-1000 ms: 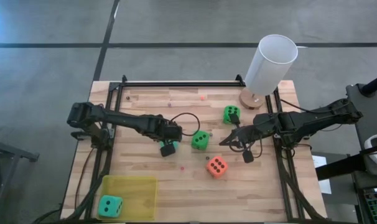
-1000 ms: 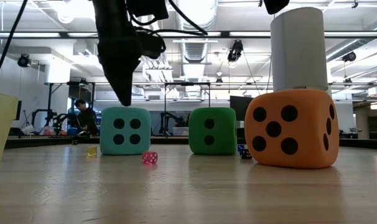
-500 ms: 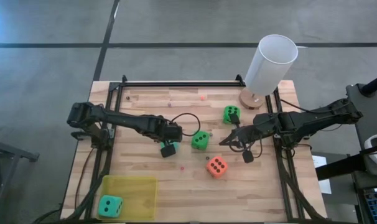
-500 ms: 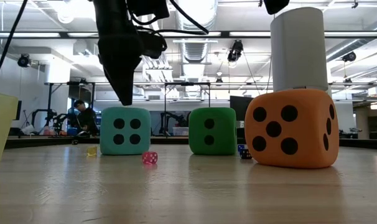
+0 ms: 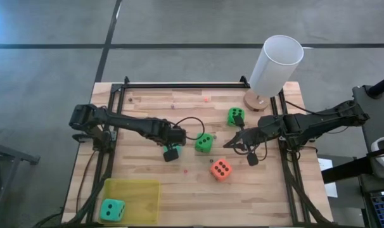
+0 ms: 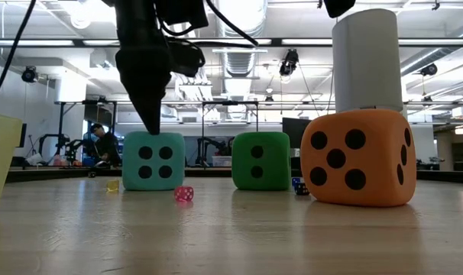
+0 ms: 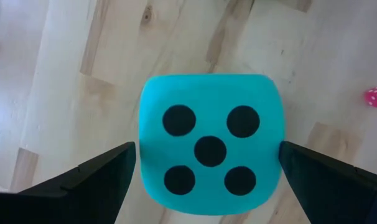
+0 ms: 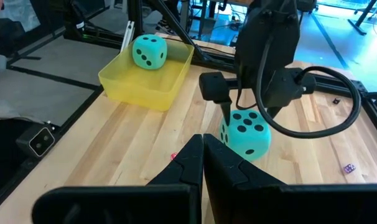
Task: Pick & Place Dice
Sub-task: Put the large blue dice into the yellow bin
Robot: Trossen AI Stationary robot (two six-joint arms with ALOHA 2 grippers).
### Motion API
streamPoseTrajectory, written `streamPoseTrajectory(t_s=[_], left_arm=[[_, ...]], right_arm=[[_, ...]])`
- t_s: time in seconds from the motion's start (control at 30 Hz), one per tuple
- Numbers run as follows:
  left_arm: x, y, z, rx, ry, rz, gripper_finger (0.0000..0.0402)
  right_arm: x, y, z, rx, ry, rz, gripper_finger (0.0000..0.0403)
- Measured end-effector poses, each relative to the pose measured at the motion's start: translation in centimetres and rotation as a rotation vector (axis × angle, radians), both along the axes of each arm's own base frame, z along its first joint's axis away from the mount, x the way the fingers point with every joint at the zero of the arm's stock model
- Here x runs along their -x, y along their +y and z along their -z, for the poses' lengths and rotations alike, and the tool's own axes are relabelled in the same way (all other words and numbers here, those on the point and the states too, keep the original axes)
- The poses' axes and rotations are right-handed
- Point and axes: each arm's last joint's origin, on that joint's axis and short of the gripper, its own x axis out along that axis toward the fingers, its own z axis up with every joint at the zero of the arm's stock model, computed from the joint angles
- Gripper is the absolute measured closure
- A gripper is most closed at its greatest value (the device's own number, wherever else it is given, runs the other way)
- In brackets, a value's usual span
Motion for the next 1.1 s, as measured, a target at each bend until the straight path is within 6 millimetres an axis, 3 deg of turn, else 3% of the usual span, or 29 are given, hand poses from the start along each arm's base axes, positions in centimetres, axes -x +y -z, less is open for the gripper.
streamPoseTrajectory(t_s=[1.1], left_arm=[[0.4,0.1,1.1,0.008,0.011,0.013,0.0001]], right_arm=[[0.0,0.0,0.0,0.0,0.0,0.001,0.0394]])
